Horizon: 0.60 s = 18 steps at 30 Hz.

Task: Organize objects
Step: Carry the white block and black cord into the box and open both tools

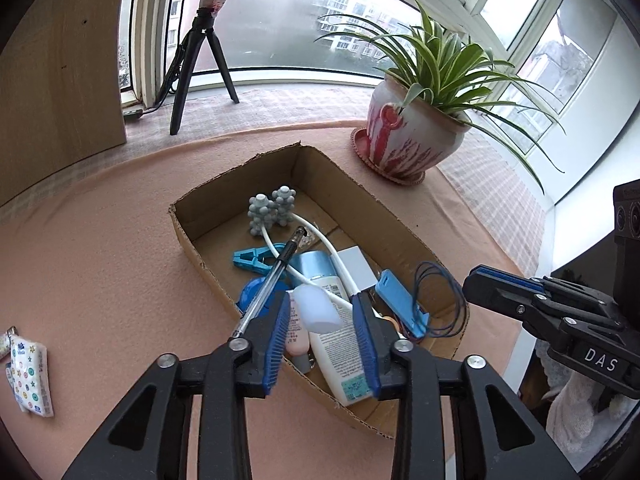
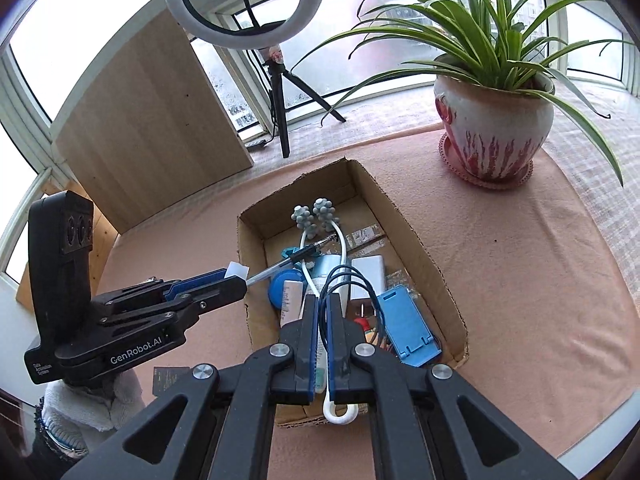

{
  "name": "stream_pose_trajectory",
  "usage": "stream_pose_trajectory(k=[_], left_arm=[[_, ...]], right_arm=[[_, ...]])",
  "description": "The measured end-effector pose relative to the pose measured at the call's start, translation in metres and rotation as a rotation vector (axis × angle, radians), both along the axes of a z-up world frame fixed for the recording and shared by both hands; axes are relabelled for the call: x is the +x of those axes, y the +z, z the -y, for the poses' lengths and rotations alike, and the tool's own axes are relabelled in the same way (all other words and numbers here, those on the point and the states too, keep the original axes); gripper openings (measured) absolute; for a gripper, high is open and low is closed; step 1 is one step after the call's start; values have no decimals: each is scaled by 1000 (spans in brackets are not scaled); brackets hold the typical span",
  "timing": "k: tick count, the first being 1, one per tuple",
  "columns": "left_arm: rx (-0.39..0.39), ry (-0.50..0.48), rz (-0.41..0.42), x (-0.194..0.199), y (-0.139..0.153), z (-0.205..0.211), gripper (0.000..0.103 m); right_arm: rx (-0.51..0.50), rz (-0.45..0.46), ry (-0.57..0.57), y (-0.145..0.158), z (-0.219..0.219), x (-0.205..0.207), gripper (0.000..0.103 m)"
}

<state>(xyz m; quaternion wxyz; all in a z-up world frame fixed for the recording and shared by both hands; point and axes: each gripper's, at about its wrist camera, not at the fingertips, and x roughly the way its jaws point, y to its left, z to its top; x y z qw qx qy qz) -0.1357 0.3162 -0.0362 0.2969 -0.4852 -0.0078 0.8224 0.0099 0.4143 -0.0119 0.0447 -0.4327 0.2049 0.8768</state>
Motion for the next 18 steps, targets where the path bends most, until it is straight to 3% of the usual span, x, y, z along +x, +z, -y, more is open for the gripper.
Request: stream_pose_trajectory(k=[2, 4, 18], left_arm=[[-4, 9, -21, 1, 1, -1, 67], [-14, 12, -33, 2, 2, -1, 67], [-28, 53, -73, 9, 15, 22, 67]], right_arm=[[-1, 1, 5, -1, -3, 0, 24], [7, -10, -11, 0, -5, 3, 56], [48, -49, -43, 8, -2, 6, 60]])
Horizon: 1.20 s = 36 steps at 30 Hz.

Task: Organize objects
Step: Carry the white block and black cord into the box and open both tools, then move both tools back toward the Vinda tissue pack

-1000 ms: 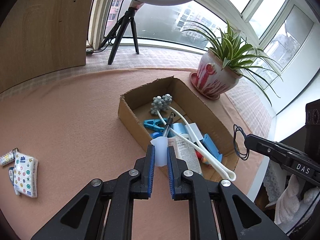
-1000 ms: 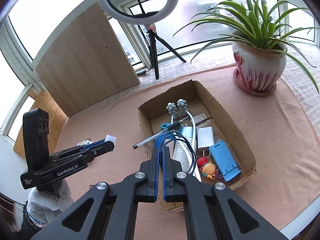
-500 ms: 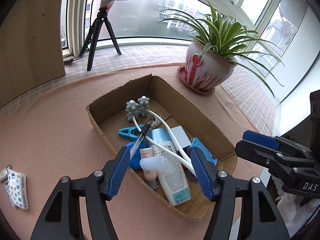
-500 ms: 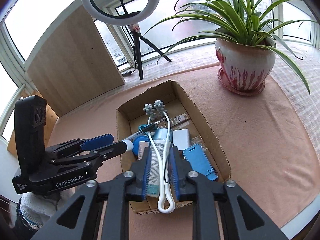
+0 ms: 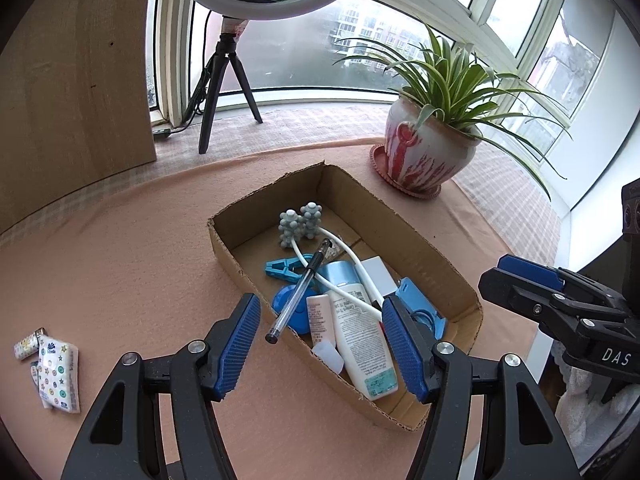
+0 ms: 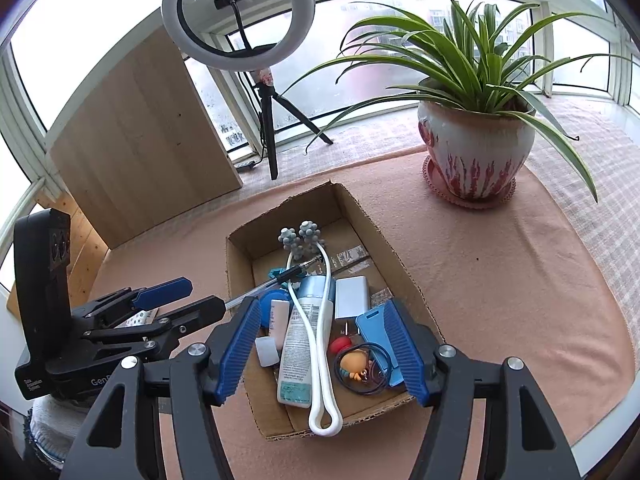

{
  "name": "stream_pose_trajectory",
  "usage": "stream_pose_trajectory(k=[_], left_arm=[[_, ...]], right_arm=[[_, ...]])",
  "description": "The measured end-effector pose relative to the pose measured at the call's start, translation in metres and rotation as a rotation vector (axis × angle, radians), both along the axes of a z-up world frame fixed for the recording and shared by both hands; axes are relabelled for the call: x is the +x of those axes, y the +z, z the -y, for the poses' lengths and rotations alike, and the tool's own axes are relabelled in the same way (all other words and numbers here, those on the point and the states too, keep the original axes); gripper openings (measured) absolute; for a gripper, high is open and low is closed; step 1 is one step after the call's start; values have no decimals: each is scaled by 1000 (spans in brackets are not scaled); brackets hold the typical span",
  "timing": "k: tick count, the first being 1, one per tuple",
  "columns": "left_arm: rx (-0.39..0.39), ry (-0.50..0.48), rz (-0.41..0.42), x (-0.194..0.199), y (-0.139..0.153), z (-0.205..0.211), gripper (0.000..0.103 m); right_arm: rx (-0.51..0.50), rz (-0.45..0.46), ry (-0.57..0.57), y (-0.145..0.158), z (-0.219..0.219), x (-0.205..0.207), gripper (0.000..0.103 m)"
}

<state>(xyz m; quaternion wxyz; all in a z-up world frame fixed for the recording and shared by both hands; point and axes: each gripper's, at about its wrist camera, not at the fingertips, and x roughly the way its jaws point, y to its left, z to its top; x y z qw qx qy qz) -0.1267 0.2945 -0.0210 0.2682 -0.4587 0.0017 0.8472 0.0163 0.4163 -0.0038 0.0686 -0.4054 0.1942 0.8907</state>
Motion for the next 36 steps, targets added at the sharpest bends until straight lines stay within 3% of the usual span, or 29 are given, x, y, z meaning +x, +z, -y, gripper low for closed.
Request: stream_pose_trajectory(k=[10, 17, 28, 36], left_arm=[[0, 43, -1, 8, 3, 38, 67], [2, 130, 39, 9, -9, 97, 67], [-1, 339, 121, 3, -43, 225, 67], [6, 364, 174, -12, -72, 284, 66]], right_arm=[[-4, -27, 2, 2, 20, -3, 60], [-23, -56, 21, -2, 45, -8, 60], [-55, 57, 143, -24, 106, -41, 60], [-121, 109, 234, -40, 149, -65, 60]])
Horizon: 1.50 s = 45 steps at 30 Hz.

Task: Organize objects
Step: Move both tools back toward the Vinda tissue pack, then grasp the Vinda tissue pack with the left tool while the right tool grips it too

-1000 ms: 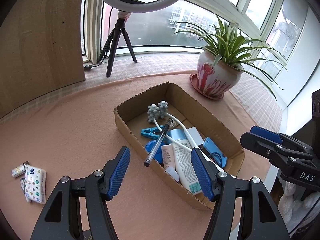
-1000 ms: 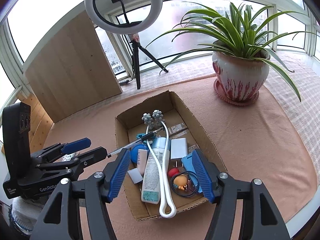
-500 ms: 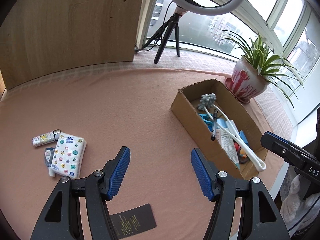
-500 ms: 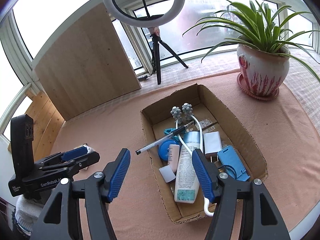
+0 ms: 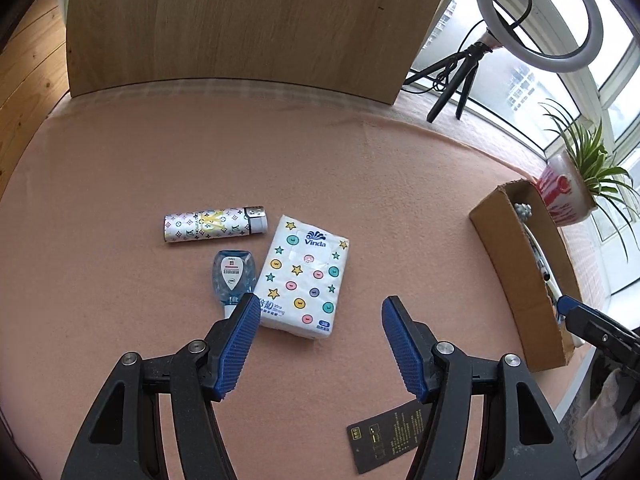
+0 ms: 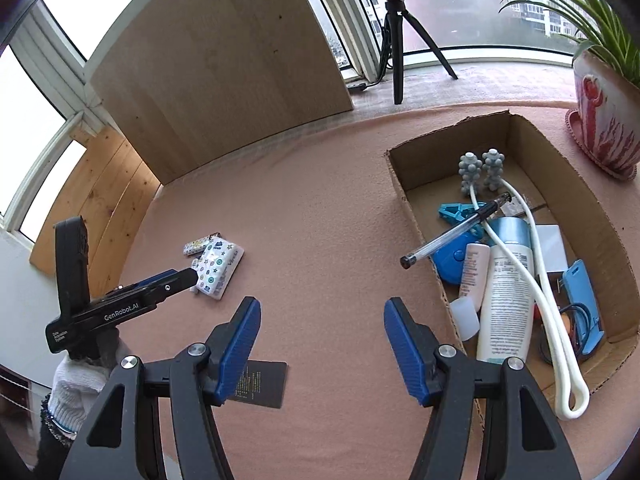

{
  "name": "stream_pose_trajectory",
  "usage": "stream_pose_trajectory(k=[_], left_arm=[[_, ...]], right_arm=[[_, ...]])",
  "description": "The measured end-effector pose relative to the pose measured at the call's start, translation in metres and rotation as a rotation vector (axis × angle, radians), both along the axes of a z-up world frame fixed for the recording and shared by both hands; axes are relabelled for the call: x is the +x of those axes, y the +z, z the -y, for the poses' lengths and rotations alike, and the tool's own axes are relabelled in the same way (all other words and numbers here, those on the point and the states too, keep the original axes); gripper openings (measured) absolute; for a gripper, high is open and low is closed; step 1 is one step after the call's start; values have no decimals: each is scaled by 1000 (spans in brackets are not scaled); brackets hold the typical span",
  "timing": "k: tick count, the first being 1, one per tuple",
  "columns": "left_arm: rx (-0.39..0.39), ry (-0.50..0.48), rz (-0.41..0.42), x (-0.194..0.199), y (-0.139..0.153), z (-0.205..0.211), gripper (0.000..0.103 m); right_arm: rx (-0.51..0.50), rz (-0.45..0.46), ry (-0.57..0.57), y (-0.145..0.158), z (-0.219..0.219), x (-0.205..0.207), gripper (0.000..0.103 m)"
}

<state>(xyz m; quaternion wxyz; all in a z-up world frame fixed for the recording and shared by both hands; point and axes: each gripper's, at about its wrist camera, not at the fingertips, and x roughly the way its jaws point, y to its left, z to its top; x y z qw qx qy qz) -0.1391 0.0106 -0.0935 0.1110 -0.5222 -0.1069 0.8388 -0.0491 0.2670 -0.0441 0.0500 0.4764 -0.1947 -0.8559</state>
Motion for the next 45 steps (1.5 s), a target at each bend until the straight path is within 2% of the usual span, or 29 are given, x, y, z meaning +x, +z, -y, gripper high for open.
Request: stream_pose_trajectory(k=[8, 13, 19, 25, 35, 39, 45], left_arm=[[-1, -58, 14, -14, -16, 6, 66], [-17, -90, 12, -21, -20, 2, 66], [13, -123, 26, -28, -25, -1, 65], [18, -180, 53, -24, -35, -16, 59], [76, -174, 51, -17, -37, -29, 58], [78, -164, 45, -10, -38, -34, 58], [103, -129, 46, 0, -34, -44, 56]], right_arm=[[-83, 58, 54, -21, 35, -34, 60], [-149, 106, 68, -38, 50, -56, 47], [-209, 145, 74, -53, 61, -74, 44], [-263, 173, 70, -65, 67, -91, 41], [-281, 234, 112, -92, 83, -124, 38], [-286, 269, 140, -100, 88, -125, 30], [-289, 268, 145, -96, 81, -117, 28]])
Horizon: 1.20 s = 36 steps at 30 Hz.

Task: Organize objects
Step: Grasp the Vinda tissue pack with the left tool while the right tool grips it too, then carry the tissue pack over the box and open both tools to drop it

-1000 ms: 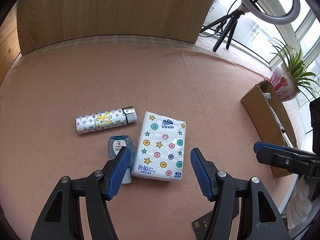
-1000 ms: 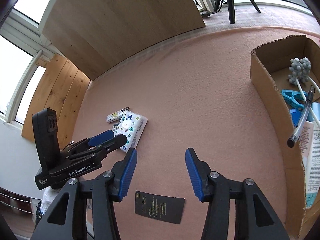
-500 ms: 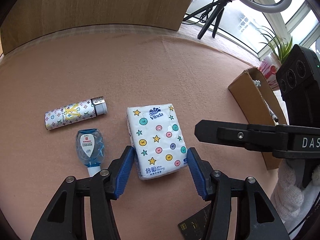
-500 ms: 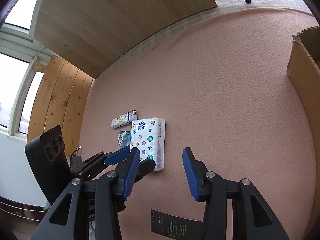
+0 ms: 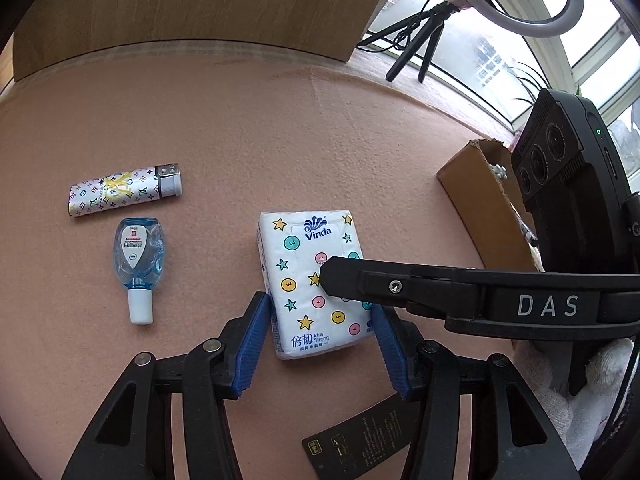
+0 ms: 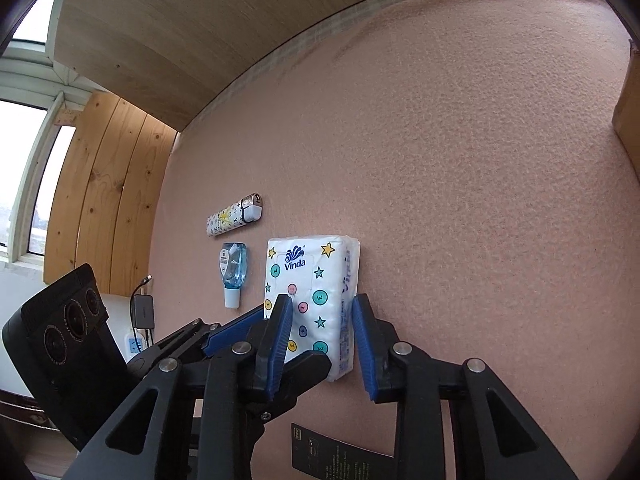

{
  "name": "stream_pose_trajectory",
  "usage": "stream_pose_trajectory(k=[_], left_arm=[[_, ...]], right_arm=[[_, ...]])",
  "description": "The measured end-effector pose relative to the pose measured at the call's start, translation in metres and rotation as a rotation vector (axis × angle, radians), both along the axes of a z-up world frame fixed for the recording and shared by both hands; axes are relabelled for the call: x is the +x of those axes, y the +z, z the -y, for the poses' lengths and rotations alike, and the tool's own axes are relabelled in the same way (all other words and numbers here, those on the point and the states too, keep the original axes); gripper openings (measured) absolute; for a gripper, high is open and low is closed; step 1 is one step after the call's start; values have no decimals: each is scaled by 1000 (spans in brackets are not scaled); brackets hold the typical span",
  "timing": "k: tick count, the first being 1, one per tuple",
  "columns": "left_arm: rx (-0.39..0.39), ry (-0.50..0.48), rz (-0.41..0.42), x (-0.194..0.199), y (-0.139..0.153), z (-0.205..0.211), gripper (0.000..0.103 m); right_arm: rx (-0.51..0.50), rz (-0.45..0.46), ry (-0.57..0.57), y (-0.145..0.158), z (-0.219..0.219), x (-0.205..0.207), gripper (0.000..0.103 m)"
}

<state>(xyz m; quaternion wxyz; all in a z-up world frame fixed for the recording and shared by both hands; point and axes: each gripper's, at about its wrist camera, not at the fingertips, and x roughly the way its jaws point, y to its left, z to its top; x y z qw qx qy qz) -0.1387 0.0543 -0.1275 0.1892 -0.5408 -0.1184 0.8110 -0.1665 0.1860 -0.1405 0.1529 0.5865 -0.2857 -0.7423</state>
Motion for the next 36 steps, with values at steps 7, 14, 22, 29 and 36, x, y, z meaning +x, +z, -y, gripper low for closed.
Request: stream_pose_trajectory(k=[7, 14, 22, 29, 36], left_arm=[[-23, -56, -54, 16, 26, -35, 55], [-14, -130, -104, 29, 54, -85, 55], [10, -228, -141, 42, 75, -147, 55], [32, -296, -162, 50, 84, -194, 55], [48, -345, -170, 56, 88, -234, 55]], right_arm=[[-11, -36, -37, 16, -26, 24, 27], [19, -100, -113, 47, -63, 57, 27], [50, -154, -204, 73, -114, 98, 27], [70, -178, -273, 86, -152, 129, 27], [96, -195, -326, 94, -185, 151, 27]])
